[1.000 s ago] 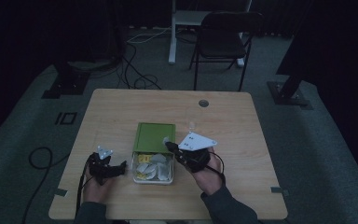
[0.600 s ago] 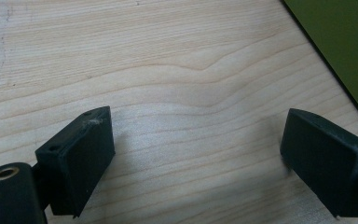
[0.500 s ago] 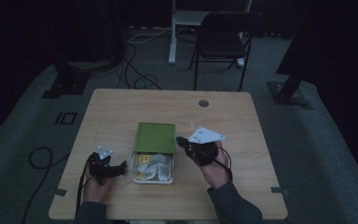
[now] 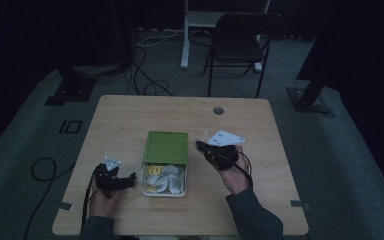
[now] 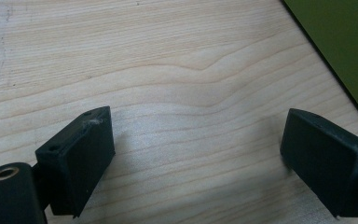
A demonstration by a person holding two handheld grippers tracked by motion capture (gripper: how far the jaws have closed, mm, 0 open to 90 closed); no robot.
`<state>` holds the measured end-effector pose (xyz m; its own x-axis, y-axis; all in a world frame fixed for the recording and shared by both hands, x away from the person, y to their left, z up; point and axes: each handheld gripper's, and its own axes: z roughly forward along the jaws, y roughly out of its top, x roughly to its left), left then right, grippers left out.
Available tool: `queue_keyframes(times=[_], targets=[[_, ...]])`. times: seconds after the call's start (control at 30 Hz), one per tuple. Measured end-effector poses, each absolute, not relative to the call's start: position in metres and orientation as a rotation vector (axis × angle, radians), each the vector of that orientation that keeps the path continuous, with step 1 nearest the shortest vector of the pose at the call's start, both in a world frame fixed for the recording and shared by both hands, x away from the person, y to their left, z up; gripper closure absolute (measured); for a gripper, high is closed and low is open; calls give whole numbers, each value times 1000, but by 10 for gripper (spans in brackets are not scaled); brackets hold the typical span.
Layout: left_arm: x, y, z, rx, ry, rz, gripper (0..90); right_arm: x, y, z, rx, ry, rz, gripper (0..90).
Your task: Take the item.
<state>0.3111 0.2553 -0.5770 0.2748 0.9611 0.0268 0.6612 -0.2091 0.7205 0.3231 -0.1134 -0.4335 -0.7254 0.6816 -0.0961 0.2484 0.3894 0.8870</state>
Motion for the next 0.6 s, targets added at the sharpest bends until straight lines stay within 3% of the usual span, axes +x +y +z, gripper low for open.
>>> queue_keyframes(times=[0.6], targets=[[311, 255, -577, 1953, 1455, 650, 105, 344, -120, -441, 843, 2172, 1273, 900]])
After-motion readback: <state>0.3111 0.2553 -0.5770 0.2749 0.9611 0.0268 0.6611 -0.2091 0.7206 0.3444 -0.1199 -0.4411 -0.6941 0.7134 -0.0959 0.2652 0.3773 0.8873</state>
